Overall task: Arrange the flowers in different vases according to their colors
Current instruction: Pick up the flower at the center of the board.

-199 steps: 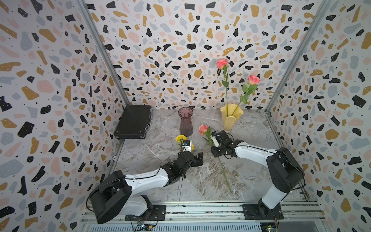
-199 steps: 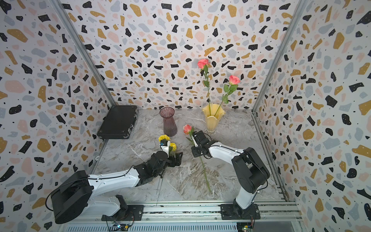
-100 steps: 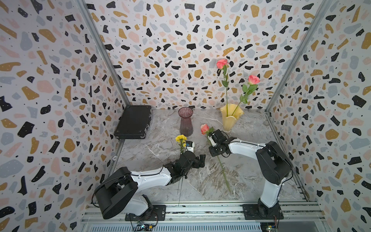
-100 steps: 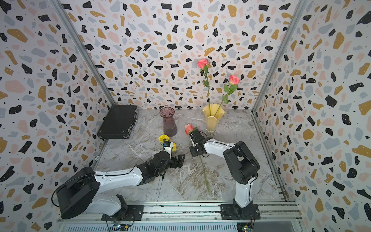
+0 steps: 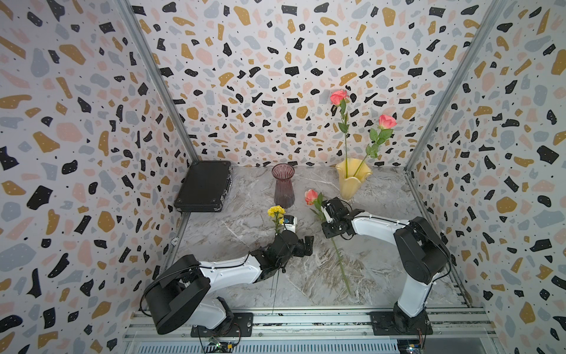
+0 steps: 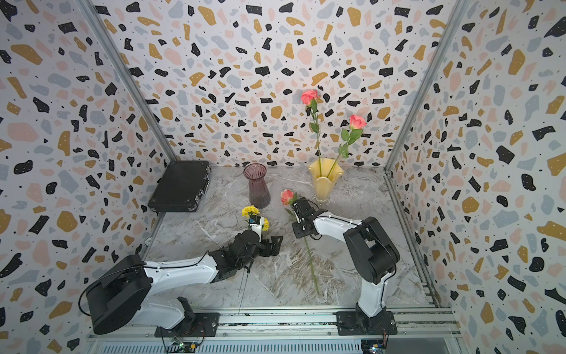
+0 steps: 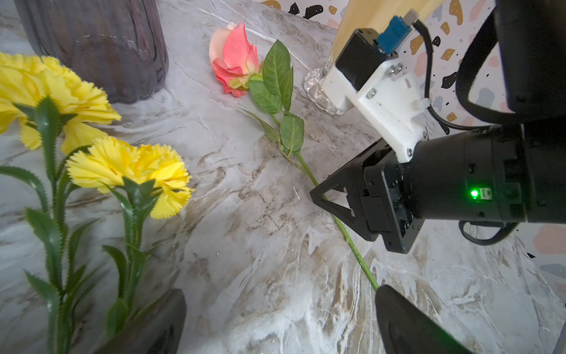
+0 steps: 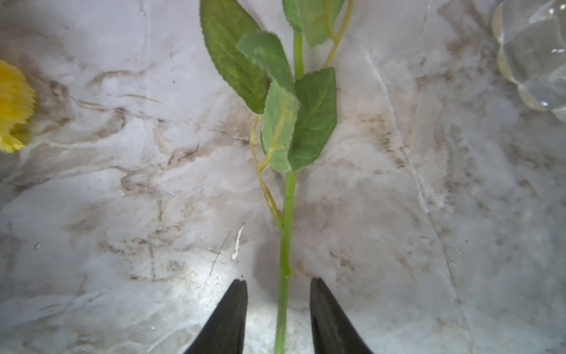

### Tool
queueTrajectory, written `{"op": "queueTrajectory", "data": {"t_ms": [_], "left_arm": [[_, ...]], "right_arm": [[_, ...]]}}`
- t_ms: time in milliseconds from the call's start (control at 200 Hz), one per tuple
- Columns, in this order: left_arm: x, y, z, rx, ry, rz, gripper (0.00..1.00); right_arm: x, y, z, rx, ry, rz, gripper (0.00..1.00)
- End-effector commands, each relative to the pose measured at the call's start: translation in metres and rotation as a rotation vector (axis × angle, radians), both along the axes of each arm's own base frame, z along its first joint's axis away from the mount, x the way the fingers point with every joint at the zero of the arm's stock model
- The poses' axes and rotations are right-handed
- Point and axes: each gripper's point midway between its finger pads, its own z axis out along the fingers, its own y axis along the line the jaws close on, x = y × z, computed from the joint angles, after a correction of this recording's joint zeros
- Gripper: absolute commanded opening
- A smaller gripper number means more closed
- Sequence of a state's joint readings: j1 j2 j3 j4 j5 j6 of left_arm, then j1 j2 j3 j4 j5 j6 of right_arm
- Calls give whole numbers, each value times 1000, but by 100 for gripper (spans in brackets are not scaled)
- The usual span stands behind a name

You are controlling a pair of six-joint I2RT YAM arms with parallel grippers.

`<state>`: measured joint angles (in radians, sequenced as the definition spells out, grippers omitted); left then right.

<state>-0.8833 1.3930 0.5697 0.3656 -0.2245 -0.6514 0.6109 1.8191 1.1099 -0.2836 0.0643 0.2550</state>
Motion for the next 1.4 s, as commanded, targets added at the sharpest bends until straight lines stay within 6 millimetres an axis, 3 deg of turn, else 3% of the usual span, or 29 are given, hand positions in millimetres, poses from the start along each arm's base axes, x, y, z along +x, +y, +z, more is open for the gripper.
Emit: {"op": "queueTrajectory", "data": {"t_ms": [0,335,651,736,866,1046,1252,1397], "left_arm": [[8,-8,20,-51,-32,3,99],[8,-10,17,-50,-25,-3,99],[9,-15,12,-27,-8,-18,99],[12,-13,9,14,1,-6,100],[22,5,5,175,20,76,99],[33,46,15,334,-11,260,99],[38,91,18,326,2,440,99],[43,122,-1,171,120,512,99]], "right_arm": [[0,-1,-1,-2,18,-13,38],[2,-1,-14,-23,61,-27,28],[4,-6,-4,-23,20,-53,1],[8,-9,12,6,-52,-70,0],[9,-15,47,93,-219,-89,0],[5,-31,91,173,-415,-132,0],[-6,-38,130,267,-545,-131,0],[-6,-34,159,307,-579,-116,0]]}}
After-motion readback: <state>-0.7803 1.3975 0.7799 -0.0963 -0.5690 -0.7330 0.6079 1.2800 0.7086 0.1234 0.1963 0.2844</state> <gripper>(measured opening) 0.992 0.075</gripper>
